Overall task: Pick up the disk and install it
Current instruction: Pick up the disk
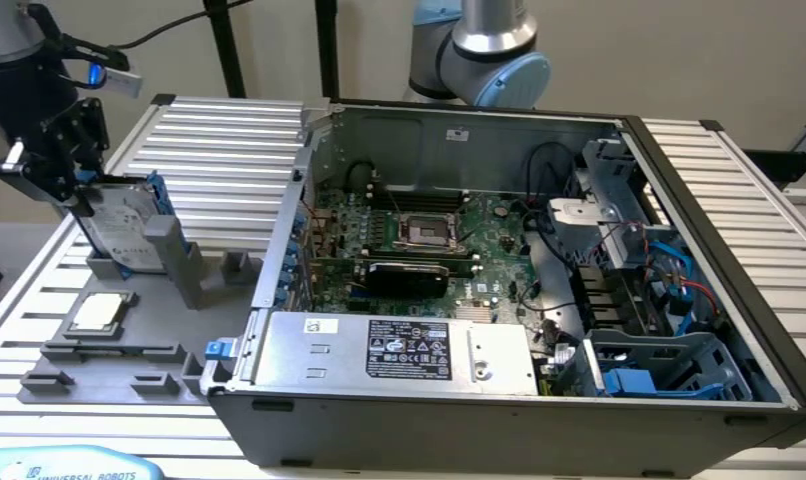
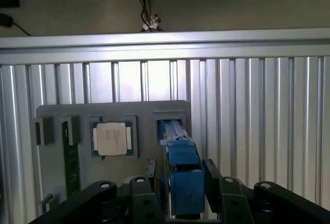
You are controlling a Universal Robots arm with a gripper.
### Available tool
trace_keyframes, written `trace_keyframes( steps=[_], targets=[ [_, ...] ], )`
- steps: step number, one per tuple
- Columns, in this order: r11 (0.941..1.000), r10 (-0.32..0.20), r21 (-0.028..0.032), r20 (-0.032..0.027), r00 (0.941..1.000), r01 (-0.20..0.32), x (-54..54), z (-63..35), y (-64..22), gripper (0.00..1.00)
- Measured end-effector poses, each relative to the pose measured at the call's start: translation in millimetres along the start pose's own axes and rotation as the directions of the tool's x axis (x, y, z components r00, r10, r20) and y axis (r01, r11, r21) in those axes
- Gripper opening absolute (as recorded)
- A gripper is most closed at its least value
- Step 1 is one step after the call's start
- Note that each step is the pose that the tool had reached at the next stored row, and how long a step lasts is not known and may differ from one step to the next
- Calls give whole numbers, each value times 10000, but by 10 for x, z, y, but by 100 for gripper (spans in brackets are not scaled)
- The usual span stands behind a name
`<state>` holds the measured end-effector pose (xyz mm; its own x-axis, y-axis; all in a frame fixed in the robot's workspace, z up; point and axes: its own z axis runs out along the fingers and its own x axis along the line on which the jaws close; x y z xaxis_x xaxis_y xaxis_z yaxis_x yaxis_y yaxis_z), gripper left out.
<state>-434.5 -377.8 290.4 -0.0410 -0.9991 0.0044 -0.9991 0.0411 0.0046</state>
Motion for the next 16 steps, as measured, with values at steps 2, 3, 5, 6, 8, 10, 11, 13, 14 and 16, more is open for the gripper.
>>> trace_keyframes(
  steps=[2, 3, 5, 6, 8, 10, 11, 13, 14, 16],
  targets=[
    [10000, 0, -4, -3, 10000, 0, 0, 6, 1, 48],
    [10000, 0, -4, -2, 10000, 0, 0, 9, 1, 48],
    [10000, -1, 1, 1, 10000, 1, 0, 17, 5, 48],
    [10000, -5, 1, 0, 10000, 5, 0, 20, 9, 48],
    [10000, -31, -1, -1, 10000, 31, -2, 25, 12, 48],
    [10000, -65, -1, -1, 10000, 65, -5, 32, 13, 48],
    [10000, -96, 0, -1, 10000, 96, -8, 35, 14, 48],
    [9998, -183, 1, -1, 9998, 183, -18, 39, 14, 48],
    [9997, -228, 1, -1, 9997, 228, -23, 40, 15, 48],
    [9995, -312, 2, -1, 9995, 312, -34, 43, 15, 48]
  ],
)
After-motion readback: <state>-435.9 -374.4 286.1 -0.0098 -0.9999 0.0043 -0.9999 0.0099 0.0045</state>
